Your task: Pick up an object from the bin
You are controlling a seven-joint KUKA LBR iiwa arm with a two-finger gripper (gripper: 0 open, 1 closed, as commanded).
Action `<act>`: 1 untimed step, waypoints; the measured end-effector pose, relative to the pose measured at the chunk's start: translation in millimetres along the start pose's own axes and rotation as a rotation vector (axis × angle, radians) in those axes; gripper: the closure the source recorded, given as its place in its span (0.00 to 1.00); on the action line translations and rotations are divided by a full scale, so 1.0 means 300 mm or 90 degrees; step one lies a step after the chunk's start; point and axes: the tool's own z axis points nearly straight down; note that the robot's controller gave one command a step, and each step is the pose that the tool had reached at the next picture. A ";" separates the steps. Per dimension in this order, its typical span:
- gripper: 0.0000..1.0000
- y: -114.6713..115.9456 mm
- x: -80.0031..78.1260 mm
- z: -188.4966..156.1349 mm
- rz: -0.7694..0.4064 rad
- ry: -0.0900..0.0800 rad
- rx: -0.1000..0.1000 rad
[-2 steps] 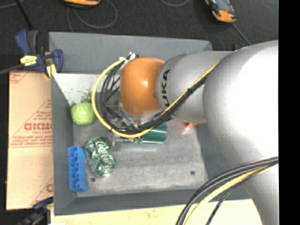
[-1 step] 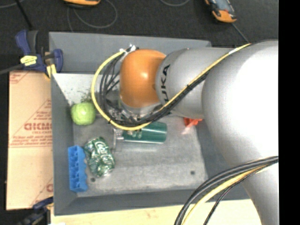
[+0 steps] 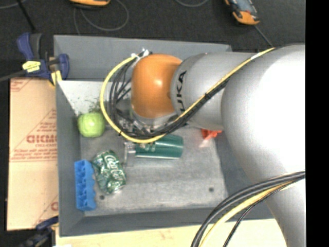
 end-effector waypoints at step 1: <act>0.00 0.047 0.028 0.025 -0.039 -0.001 0.002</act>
Offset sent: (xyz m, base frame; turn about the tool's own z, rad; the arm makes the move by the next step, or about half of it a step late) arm -0.0364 0.0443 -0.0322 -0.0712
